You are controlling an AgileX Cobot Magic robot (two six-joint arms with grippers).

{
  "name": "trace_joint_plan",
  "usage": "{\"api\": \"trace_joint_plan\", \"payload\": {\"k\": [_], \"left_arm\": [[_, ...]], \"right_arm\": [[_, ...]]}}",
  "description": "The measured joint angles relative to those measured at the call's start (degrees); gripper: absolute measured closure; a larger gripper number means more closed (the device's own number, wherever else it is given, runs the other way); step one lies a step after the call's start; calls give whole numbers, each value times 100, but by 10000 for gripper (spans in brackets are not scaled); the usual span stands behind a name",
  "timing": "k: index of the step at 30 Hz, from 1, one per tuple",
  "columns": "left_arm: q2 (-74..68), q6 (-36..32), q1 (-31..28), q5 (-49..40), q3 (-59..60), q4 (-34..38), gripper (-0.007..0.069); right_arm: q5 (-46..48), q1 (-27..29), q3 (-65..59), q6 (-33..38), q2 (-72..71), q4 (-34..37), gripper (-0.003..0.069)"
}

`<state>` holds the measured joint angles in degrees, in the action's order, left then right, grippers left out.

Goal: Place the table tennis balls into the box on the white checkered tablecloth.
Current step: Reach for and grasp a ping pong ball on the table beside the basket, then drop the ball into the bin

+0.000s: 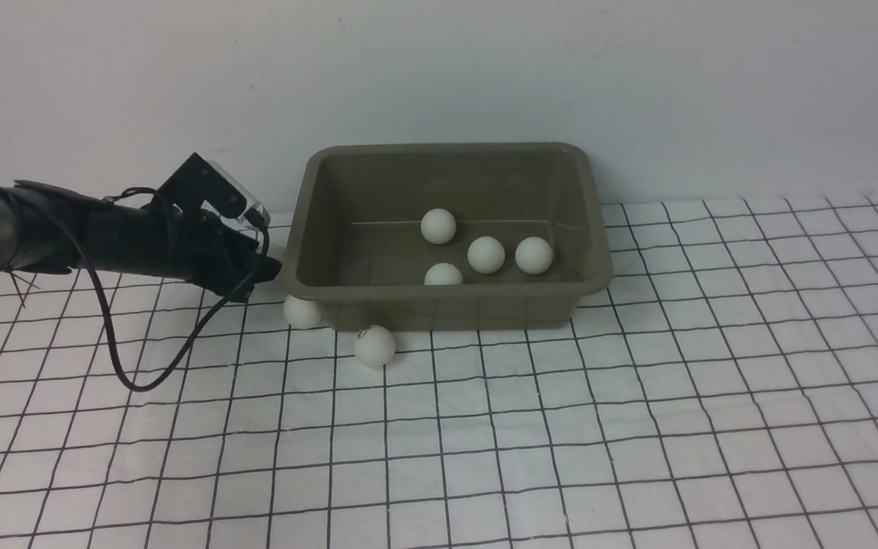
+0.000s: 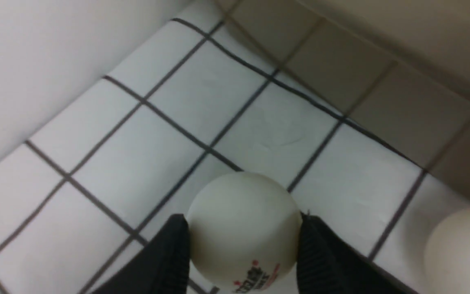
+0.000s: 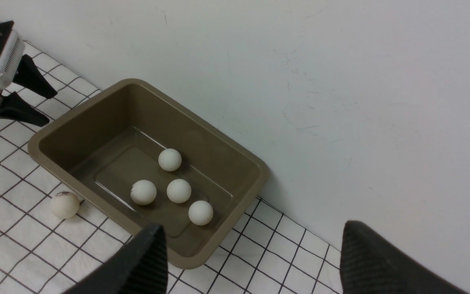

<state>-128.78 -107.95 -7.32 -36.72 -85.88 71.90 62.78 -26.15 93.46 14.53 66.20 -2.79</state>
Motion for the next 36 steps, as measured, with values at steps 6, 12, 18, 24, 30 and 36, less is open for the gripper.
{"api": "trace_joint_plan", "payload": {"k": [6, 12, 18, 24, 30, 36], "left_arm": [[451, -52, -118, -65, 0, 75, 321], [981, -476, -122, -1151, -6, 784, 321], [920, -705, 213, -1451, -36, 977, 321], [823, -702, 577, -1451, -36, 621, 299], [1042, 474, 371, -1444, -36, 416, 50], [1912, 1526, -337, -1757, -41, -633, 72]], "right_arm": [[0, 0, 0, 0, 0, 5, 144], [-4, 0, 0, 0, 0, 5, 144], [-4, 0, 0, 0, 0, 11, 144], [-4, 0, 0, 0, 0, 37, 144], [-4, 0, 0, 7, 0, 112, 144], [-4, 0, 0, 27, 0, 112, 144]]}}
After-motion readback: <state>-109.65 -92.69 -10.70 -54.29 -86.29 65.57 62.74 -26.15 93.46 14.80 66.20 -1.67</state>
